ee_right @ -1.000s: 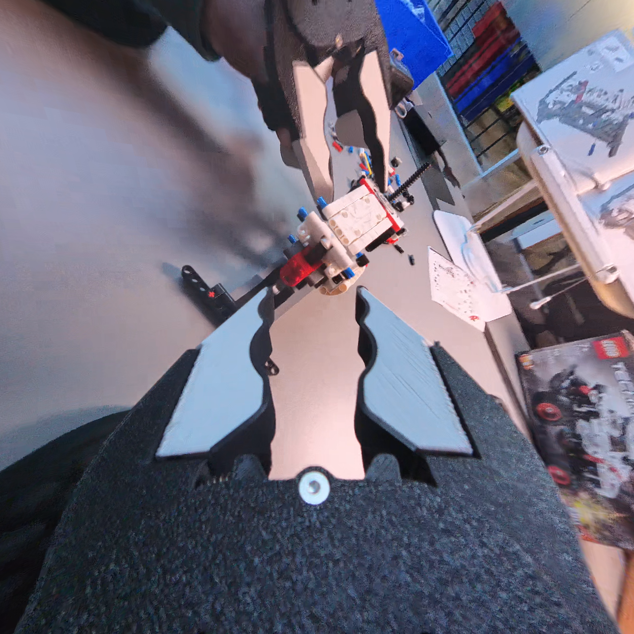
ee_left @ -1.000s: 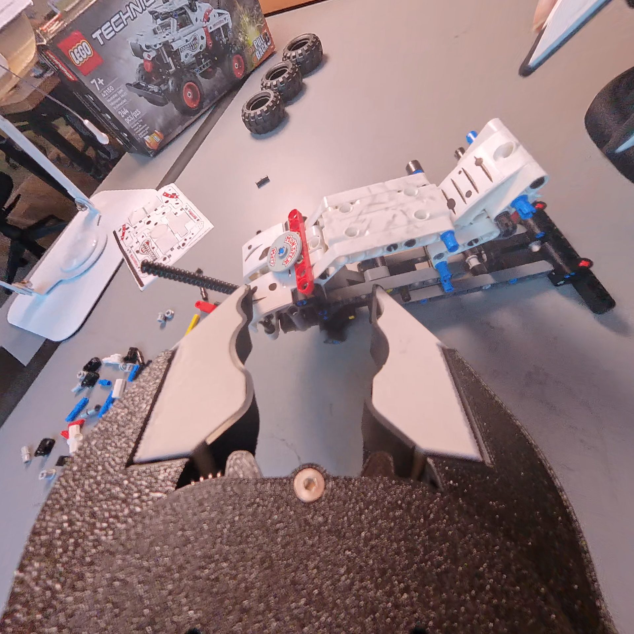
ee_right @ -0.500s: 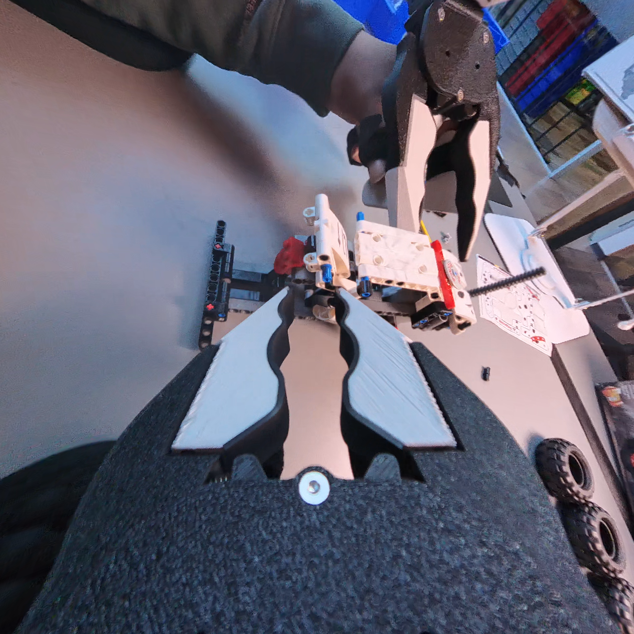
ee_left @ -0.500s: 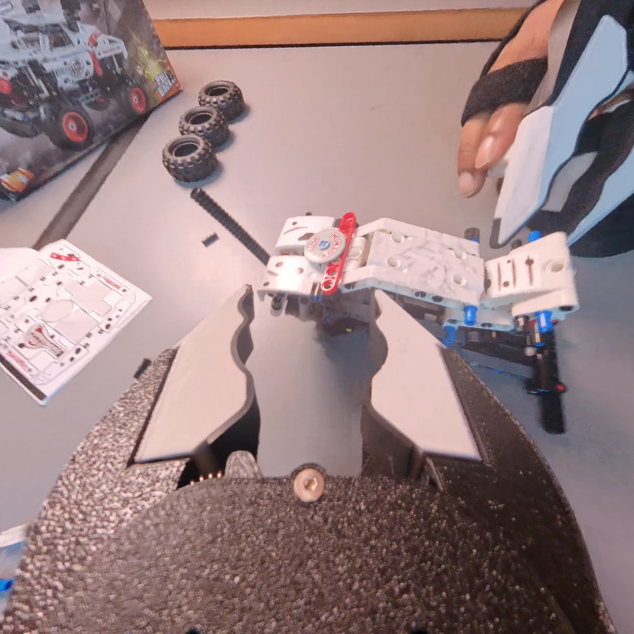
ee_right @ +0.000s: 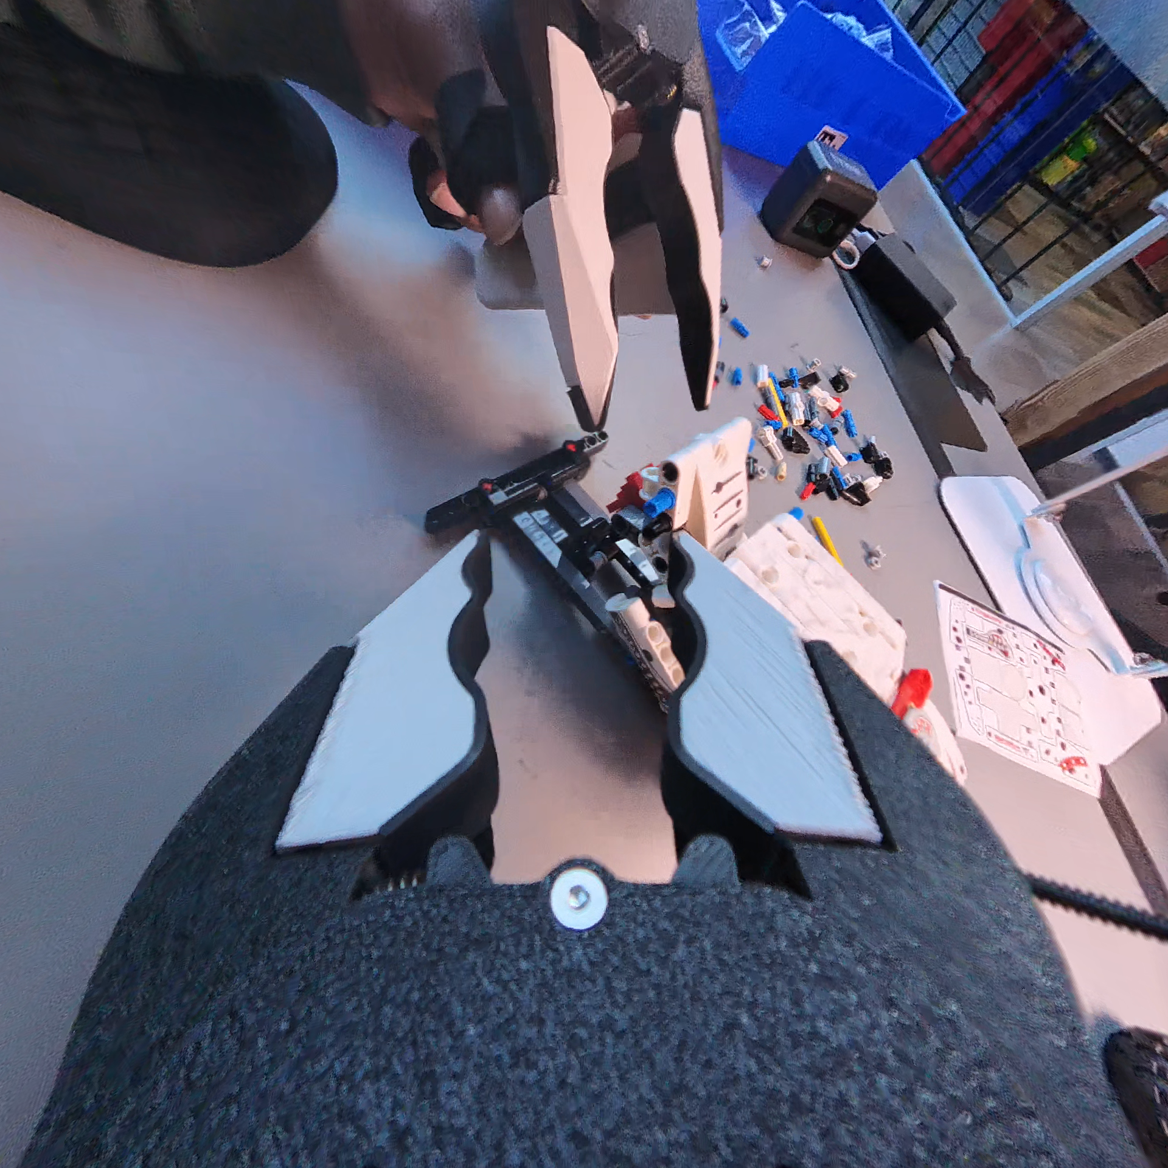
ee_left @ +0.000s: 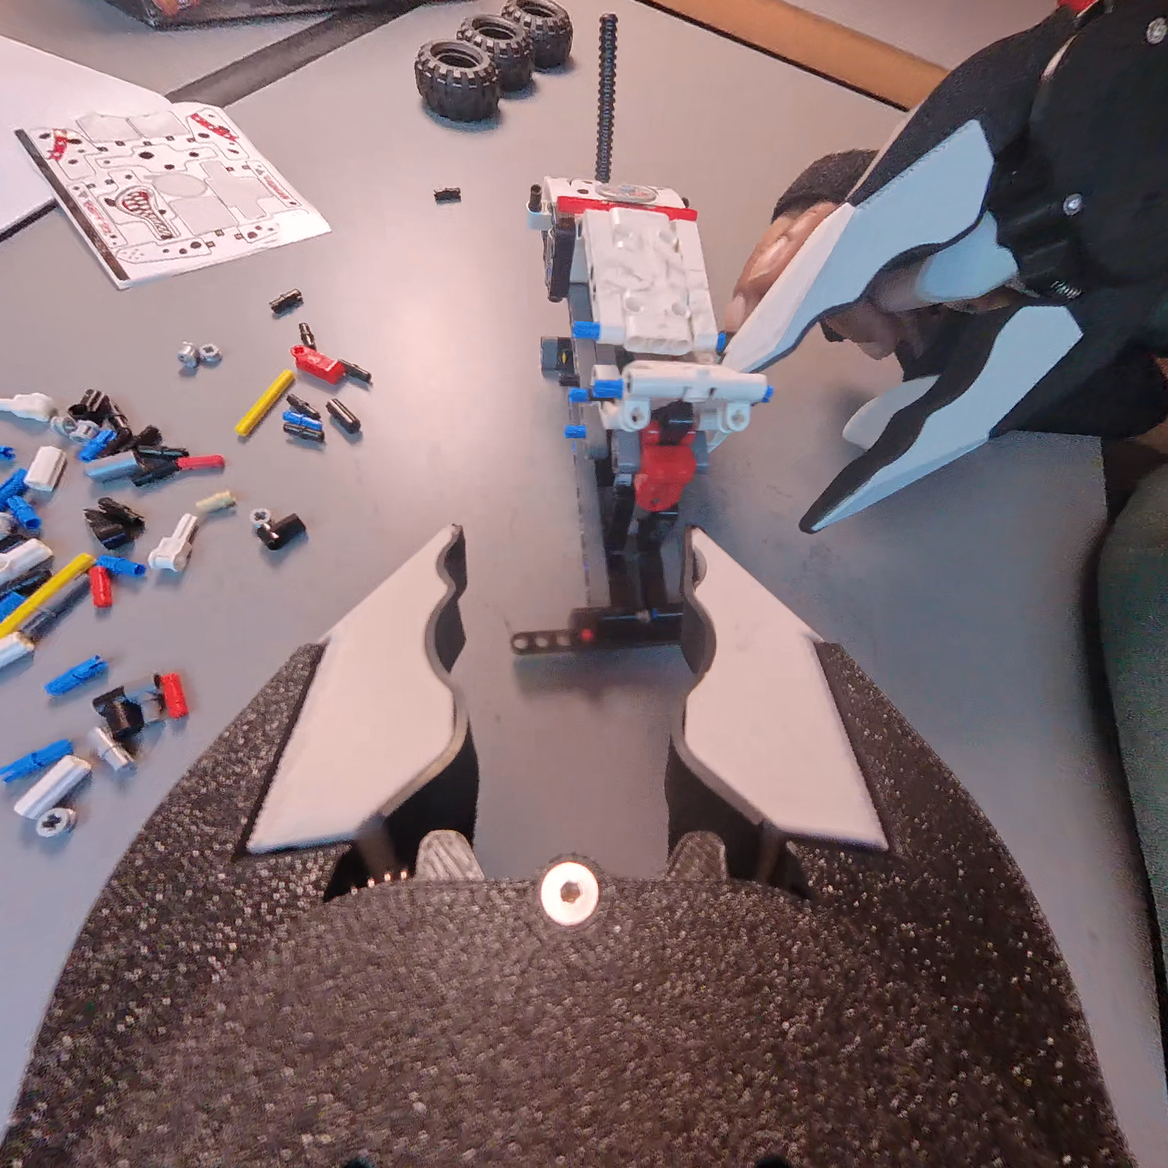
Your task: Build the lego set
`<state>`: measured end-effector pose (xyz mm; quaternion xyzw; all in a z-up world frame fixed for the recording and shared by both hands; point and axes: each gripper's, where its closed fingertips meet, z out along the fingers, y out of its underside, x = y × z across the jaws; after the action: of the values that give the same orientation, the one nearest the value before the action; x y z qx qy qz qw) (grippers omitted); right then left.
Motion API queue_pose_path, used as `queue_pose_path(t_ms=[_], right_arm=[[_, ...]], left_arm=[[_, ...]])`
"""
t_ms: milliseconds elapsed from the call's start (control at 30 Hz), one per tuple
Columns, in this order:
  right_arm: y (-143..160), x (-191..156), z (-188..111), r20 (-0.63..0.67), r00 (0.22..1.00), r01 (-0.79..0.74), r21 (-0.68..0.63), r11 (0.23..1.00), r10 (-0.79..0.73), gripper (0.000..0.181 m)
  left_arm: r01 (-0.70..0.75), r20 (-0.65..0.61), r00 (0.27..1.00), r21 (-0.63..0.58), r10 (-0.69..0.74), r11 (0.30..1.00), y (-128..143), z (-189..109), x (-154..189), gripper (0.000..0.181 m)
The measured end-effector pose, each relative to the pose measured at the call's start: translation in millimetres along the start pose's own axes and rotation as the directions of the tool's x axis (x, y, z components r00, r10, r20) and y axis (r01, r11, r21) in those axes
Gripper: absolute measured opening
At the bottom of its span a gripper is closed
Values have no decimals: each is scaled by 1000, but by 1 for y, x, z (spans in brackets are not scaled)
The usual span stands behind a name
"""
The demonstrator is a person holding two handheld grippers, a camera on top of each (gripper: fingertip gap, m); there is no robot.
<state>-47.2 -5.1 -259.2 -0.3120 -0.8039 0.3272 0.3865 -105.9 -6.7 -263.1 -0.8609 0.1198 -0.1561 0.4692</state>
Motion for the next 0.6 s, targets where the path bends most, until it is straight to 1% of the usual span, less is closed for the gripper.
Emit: queue_pose_path(t_ms=[67, 133, 167, 233, 267, 300, 367, 400, 467, 500, 533, 600], right_arm=[[-4, -1, 2, 40, 999, -11, 1, 1000, 11, 55], [-8, 2, -7, 90, 995, -53, 23, 998, 50, 47], [-14, 9, -16, 94, 994, -69, 62, 996, 63, 46], [-23, 31, -35, 50, 995, -94, 111, 989, 89, 52], [-23, 41, -43, 27, 996, -85, 103, 991, 83, 60], [-20, 49, -48, 11, 999, -52, 74, 996, 52, 65], [-3, 63, -48, -26, 998, 48, -30, 998, -48, 73], [8, 64, -44, 10, 997, 76, -85, 993, -75, 79], [21, 61, -35, 101, 993, 75, -152, 985, -60, 85], [25, 61, -30, 131, 989, 93, -180, 979, -70, 87], [29, 62, -25, 148, 985, 117, -210, 971, -87, 87], [38, 63, -19, 193, 978, 131, -274, 953, -79, 86]], left_arm=[[21, -18, 1000, 15, -20, 1000, 2, -2, 3, 66], [29, -38, 999, 3, -29, 1000, 4, 3, 8, 63], [24, -50, 998, -10, -25, 1000, 6, 7, 11, 62], [8, -87, 996, -47, -12, 999, 10, 18, 21, 63], [2, -108, 994, -65, -9, 998, 12, 24, 26, 63], [-8, -124, 992, -81, -2, 997, 13, 30, 30, 63], [-47, -154, 988, -114, 30, 992, 14, 39, 36, 60], [-77, -165, 985, -128, 56, 989, 14, 44, 36, 53], [-147, -205, 972, -145, 116, 978, 15, 49, 38, 35], [-182, -233, 962, -145, 145, 972, 14, 51, 39, 35], [-219, -279, 945, -140, 174, 966, 14, 51, 42, 28], [-291, -377, 898, -125, 225, 949, 14, 50, 47, 27]])
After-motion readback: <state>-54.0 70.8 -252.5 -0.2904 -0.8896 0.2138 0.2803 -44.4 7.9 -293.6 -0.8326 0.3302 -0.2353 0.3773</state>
